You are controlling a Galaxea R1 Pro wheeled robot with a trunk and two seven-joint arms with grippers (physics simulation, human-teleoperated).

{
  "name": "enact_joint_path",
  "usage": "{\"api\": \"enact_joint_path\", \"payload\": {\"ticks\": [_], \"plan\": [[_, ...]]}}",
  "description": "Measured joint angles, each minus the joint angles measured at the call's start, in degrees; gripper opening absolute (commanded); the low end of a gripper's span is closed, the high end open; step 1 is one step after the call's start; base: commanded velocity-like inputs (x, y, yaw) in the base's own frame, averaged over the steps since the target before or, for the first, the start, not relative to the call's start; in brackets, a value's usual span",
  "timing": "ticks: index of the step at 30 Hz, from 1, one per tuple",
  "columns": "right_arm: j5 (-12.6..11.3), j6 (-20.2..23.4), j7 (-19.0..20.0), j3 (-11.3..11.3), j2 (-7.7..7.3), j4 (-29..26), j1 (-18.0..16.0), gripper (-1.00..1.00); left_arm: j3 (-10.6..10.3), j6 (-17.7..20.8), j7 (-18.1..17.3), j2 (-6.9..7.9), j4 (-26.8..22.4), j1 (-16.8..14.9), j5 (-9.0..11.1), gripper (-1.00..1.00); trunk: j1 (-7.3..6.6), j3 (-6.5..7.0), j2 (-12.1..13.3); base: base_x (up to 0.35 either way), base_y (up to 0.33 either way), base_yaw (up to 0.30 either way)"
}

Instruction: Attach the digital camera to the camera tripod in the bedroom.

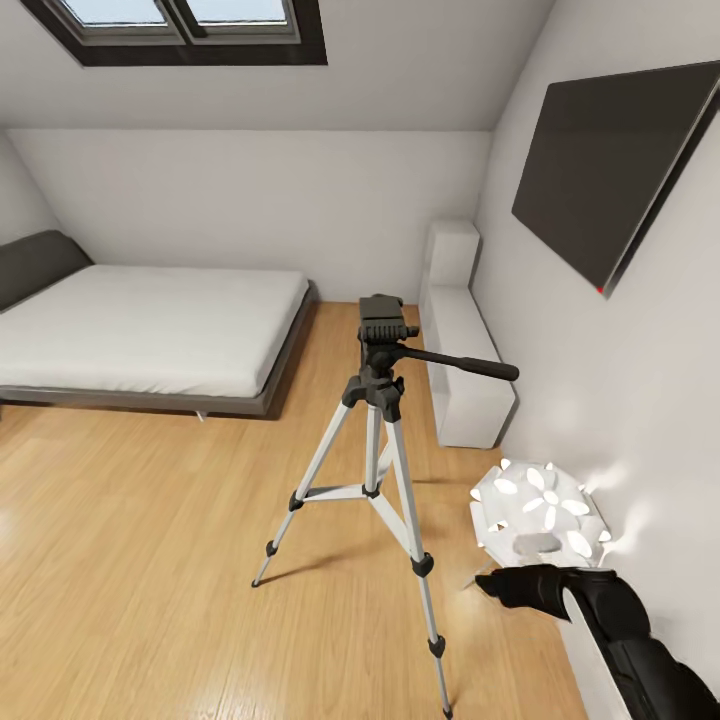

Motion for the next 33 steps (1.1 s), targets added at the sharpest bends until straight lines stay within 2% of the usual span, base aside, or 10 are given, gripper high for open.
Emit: {"api": "enact_joint_path", "payload": {"ticks": [1, 3, 5, 8, 11, 16, 23, 33], "plan": [[-0.1, 1.6, 0.8, -0.1, 0.21, -0.9, -2.2, 1.0, 0.0, 0.0, 0.0, -0.01, 0.0, 0.0, 0.0, -1.0, 0.0, 0.01, 0.0, 0.0, 0.0, 0.0], [-0.1, 1.6, 2.0, -0.2, 0.37, -1.6, -4.9, 1.0, 0.0, 0.0, 0.0, -0.01, 0.0, 0.0, 0.0, -1.0, 0.0, 0.0, 0.0, 0.0, 0.0, 0.0], [-0.3, 1.6, 5.7, -0.2, 0.53, -2.2, -10.6, 1.0, 0.0, 0.0, 0.0, -0.01, 0.0, 0.0, -0.1, -1.0, 0.0, 0.01, 0.0, 0.0, 0.0, 0.0], [-0.2, 1.6, 9.3, 0.0, 0.59, -2.4, -15.0, 1.0, 0.0, 0.0, 0.0, 0.01, -0.1, 0.0, -0.1, -1.0, 0.0, 0.0, 0.0, 0.0, 0.0, 0.0], [-0.2, 1.6, 16.8, 0.2, 0.68, -2.6, -20.2, 1.0, 0.0, 0.0, 0.0, 0.02, 0.0, 0.0, -0.1, -1.0, 0.0, 0.0, 0.0, 0.0, 0.0, 0.0], [-0.1, 1.6, 20.9, 0.6, 0.75, -2.6, -21.8, 1.0, 0.0, 0.0, 0.0, 0.02, -0.1, 0.0, -0.3, -1.0, 0.0, 0.0, 0.0, 0.0, 0.0, 0.0], [0.0, 1.6, 21.9, 2.5, 0.7, -2.6, -22.1, 1.0, 0.0, 0.0, 0.0, 0.02, -0.1, 0.0, -0.3, -1.0, 0.0, 0.0, 0.0, 0.0, 0.0, 0.0], [-0.1, 1.6, 22.0, 3.8, 0.78, -2.6, -22.1, 1.0, 0.0, 0.0, 0.0, 0.02, 0.0, 0.0, -0.3, -1.0, 0.0, 0.0, 0.0, 0.0, 0.0, 0.0]]}}
